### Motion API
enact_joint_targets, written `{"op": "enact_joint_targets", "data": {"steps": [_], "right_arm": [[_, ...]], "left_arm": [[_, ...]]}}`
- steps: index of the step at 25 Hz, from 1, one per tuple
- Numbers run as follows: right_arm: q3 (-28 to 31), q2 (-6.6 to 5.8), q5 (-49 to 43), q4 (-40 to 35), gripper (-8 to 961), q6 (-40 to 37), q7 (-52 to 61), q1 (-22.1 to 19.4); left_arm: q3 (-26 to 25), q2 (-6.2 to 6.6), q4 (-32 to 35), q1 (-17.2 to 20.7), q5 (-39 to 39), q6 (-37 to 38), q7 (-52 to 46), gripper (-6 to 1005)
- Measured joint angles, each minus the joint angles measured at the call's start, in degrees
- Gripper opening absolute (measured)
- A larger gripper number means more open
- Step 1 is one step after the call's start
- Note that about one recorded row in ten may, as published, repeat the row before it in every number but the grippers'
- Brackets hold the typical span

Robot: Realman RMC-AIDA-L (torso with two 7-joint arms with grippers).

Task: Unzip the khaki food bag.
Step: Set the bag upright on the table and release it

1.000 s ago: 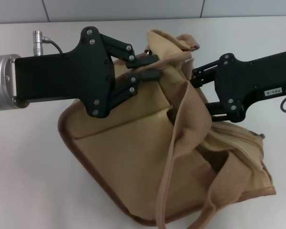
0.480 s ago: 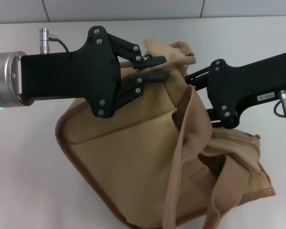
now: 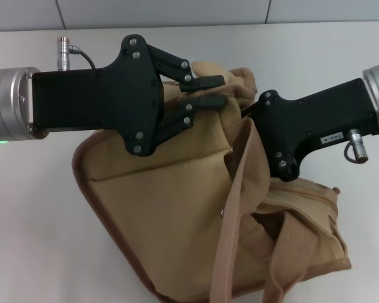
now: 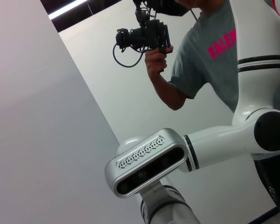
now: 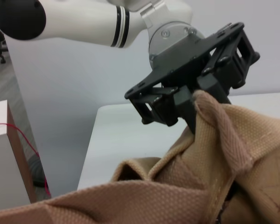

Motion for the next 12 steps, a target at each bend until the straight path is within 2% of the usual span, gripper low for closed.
{"op": "enact_joint_targets", "data": {"steps": [5, 12], "right_arm": [[-0.6, -0.06, 0.1, -0.1, 353, 0.7, -1.3, -0.2], [-0.2, 0.0, 0.1, -0.4, 145, 1.1, -2.1, -0.8]], "left_arm": [[0.0, 0.0, 0.0, 0.0, 0.0, -0.1, -0.1, 60], [0.0, 0.0, -0.1, 0.0, -0.2, -0.1, 0.0, 57]]}}
